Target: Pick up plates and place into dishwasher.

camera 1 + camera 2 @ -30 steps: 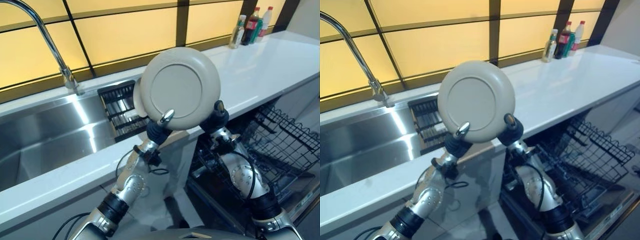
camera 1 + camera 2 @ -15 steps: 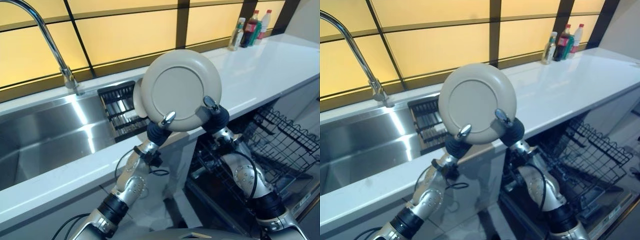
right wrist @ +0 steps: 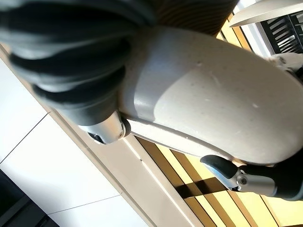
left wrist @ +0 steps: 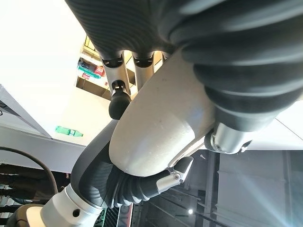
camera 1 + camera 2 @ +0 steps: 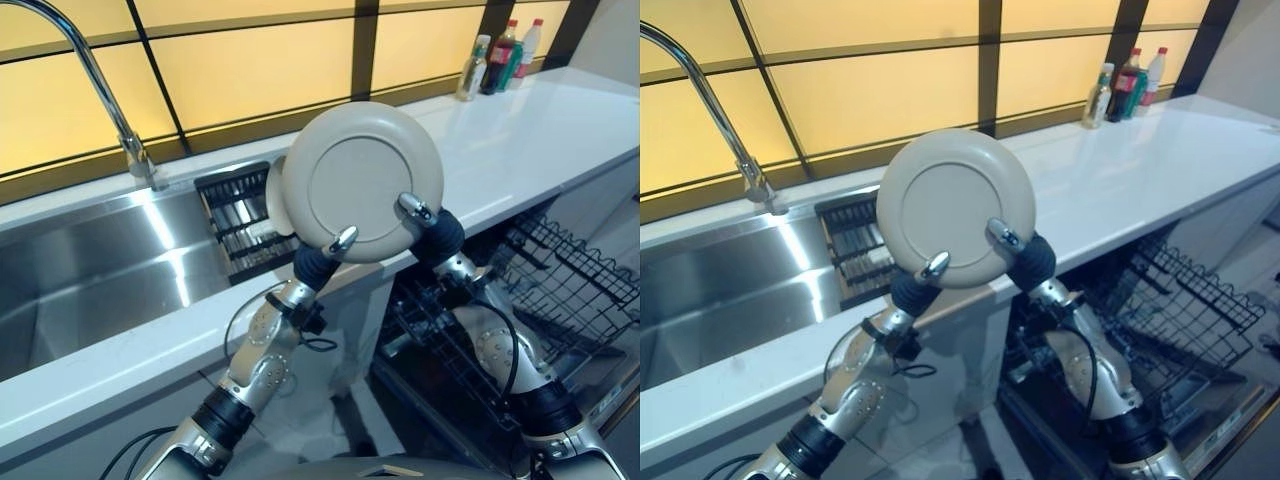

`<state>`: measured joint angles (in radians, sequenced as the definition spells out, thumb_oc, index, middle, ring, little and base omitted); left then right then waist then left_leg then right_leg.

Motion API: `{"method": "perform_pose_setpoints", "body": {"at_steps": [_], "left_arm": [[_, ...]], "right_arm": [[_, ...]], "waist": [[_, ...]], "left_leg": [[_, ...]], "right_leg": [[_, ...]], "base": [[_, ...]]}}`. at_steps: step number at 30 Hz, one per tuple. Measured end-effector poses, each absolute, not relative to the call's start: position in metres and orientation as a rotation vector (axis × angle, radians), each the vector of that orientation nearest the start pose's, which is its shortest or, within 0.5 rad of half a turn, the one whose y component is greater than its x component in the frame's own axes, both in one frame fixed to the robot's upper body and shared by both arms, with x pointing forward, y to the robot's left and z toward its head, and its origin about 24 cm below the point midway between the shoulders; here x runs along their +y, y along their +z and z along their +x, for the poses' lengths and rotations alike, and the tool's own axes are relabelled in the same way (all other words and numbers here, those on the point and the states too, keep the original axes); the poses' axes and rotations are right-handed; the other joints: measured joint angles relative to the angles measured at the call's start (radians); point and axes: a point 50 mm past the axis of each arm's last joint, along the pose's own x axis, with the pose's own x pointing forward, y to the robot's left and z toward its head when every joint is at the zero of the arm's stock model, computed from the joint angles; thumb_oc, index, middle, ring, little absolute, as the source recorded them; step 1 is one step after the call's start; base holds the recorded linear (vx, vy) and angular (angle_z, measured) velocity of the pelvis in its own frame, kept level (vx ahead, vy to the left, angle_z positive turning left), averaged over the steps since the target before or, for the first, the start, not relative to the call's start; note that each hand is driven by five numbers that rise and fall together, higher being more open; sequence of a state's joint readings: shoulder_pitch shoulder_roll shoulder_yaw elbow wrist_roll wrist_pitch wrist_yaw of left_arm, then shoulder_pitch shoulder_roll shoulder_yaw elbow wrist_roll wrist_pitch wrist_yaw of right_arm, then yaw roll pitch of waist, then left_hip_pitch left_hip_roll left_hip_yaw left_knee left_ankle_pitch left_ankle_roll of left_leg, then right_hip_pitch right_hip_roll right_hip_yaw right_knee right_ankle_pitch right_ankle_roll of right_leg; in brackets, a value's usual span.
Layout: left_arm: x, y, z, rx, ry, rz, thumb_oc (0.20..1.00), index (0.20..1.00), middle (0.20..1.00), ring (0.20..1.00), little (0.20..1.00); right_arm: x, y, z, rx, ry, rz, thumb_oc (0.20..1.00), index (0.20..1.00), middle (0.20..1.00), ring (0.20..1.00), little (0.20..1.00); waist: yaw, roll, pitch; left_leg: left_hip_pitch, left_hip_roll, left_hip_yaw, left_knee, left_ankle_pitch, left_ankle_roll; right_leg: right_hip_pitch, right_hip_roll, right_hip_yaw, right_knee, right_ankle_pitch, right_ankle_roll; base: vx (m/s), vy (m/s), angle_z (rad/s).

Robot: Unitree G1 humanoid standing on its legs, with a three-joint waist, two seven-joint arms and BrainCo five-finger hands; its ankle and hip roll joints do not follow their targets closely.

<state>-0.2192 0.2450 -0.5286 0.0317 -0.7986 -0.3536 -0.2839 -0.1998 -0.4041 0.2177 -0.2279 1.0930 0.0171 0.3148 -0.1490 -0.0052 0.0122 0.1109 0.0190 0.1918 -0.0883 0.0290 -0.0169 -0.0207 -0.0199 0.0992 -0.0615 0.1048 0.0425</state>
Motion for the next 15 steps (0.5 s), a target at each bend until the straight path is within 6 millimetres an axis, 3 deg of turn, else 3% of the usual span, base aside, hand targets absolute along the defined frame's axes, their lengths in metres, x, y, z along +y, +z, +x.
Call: {"method": "perform_pose_setpoints", "body": {"at_steps": [3,4,5,15], "left_arm": [[0.067,0.097,0.255,-0.303,-0.745,-0.535,0.2,0.2,0.2,0.2,0.2],[0.067,0.097,0.255,-0.301,-0.741,-0.535,0.539,0.539,0.539,0.539,0.539],[0.067,0.096,0.255,-0.298,-0.736,-0.536,1.0,1.0,1.0,1.0,1.0],[0.077,0.082,0.253,-0.22,-0.647,-0.487,1.0,1.0,1.0,1.0,1.0]], "right_arm": [[-0.13,0.144,0.262,-0.277,0.747,0.647,0.2,0.2,0.2,0.2,0.2],[-0.131,0.144,0.263,-0.275,0.746,0.647,0.2,0.2,0.2,0.2,0.2],[-0.131,0.144,0.263,-0.274,0.746,0.647,0.2,0.2,0.2,0.2,0.2],[-0.134,0.145,0.261,-0.307,0.726,0.657,0.2,0.2,0.2,0.2,0.2]], "waist": [[0.0,0.0,0.0],[0.0,0.0,0.0],[-0.001,0.0,0.0],[-0.003,-0.001,0.001]], "left_leg": [[0.0,0.0,0.0,0.0,0.0,0.0],[0.0,0.0,0.0,0.0,0.0,0.0],[0.0,0.0,0.0,0.0,0.0,0.0],[-0.002,0.0,0.002,-0.004,-0.003,-0.001]], "right_leg": [[0.0,0.0,0.0,0.0,0.0,0.0],[0.0,0.0,0.0,0.0,0.0,0.0],[0.0,0.0,0.0,0.0,0.0,0.0],[-0.001,0.001,0.001,-0.005,0.0,0.0]], "base": [[0.0,0.0,0.0],[0.0,0.0,0.0],[0.0,0.0,0.0],[0.0,0.0,0.0]]}}
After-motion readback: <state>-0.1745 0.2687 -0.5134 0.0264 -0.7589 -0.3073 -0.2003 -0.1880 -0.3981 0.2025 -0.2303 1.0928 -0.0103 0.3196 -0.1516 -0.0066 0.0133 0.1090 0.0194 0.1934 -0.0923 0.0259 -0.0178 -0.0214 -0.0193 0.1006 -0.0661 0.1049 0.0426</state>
